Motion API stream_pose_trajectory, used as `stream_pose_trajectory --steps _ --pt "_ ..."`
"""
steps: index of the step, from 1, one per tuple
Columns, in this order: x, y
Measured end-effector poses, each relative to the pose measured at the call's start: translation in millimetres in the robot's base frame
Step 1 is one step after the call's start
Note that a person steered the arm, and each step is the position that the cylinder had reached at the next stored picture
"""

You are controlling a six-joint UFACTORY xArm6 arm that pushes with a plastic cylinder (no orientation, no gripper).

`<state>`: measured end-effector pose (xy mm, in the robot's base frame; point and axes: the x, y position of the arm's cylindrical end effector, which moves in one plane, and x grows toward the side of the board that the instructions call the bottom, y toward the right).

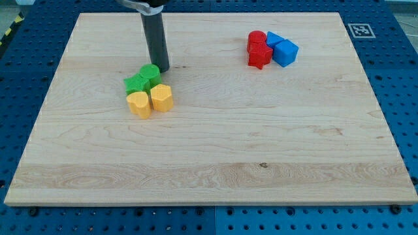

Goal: Push the green circle into the green star

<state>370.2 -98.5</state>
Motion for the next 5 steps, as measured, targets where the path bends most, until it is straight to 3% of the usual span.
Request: stream_pose_trajectory --steps 5 --pt "-15 -32"
